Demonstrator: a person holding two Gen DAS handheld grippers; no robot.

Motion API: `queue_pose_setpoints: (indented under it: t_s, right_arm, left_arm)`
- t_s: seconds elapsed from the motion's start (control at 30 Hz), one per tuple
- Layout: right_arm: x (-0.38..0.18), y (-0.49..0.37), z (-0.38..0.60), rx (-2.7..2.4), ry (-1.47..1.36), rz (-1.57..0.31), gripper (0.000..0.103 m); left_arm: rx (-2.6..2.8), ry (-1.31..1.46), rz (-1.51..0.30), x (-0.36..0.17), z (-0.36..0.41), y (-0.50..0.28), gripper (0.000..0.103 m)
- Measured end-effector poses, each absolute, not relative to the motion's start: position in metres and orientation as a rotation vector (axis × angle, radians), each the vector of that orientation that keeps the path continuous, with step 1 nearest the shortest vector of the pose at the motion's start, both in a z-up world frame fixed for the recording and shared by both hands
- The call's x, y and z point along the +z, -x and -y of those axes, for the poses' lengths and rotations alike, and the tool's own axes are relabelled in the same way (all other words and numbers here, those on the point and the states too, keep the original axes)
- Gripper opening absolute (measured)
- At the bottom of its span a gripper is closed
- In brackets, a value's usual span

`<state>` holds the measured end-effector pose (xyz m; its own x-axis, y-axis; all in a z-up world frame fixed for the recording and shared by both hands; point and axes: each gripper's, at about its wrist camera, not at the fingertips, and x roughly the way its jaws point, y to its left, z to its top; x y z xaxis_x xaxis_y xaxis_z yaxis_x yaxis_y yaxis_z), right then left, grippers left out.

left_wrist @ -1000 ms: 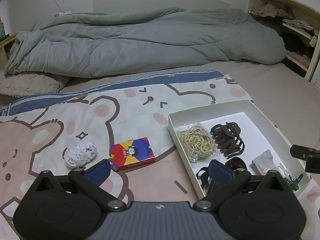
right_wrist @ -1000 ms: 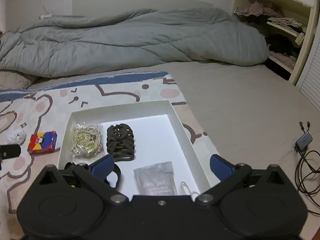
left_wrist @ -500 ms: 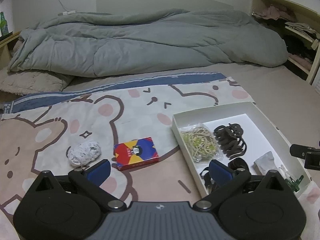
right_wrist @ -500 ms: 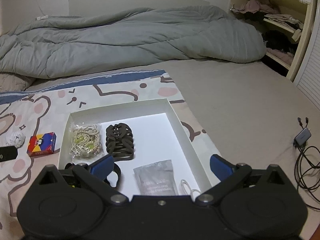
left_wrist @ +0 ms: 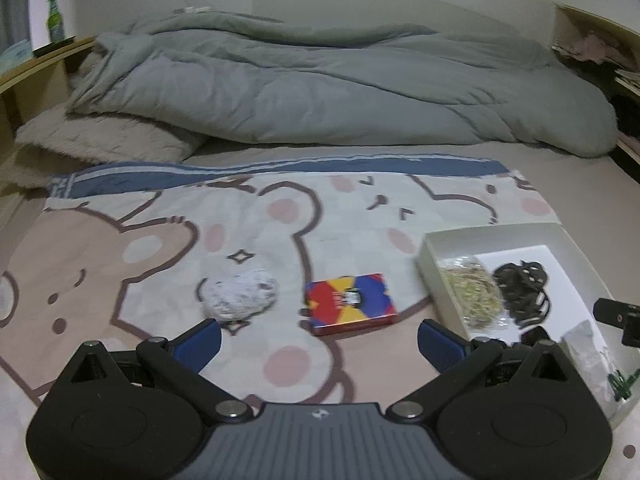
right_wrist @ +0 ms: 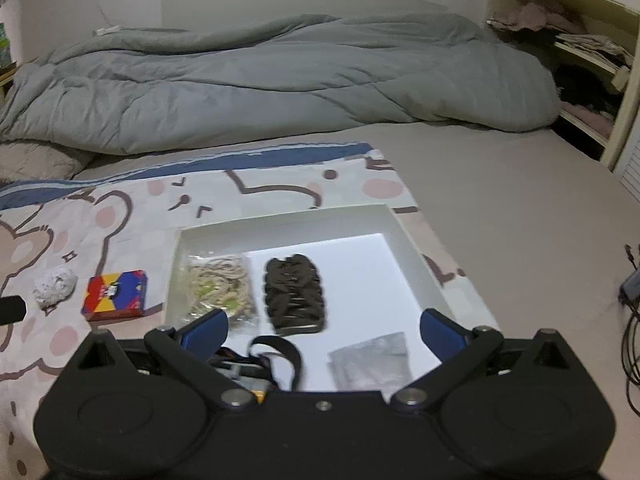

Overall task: Organize objects
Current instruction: 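Withdraw both grippers from the tray toward the card box and cloth ball, then grasp the red-yellow-blue card box with the right gripper while the left grasps the cloth ball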

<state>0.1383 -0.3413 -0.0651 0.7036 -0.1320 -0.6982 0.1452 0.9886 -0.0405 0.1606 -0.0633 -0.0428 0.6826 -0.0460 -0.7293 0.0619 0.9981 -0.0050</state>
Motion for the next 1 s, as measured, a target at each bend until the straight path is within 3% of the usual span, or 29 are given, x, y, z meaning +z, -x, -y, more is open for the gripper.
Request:
queue_pose_setpoints:
  t_s: [1.0]
  right_arm:
    - [-0.078, -0.176, 0.257, -0.03, -0.054, -0.746, 0.103]
  left_arm:
    - [0.114, 0.016, -0.79, -0.06, -0.013, -0.18, 0.103]
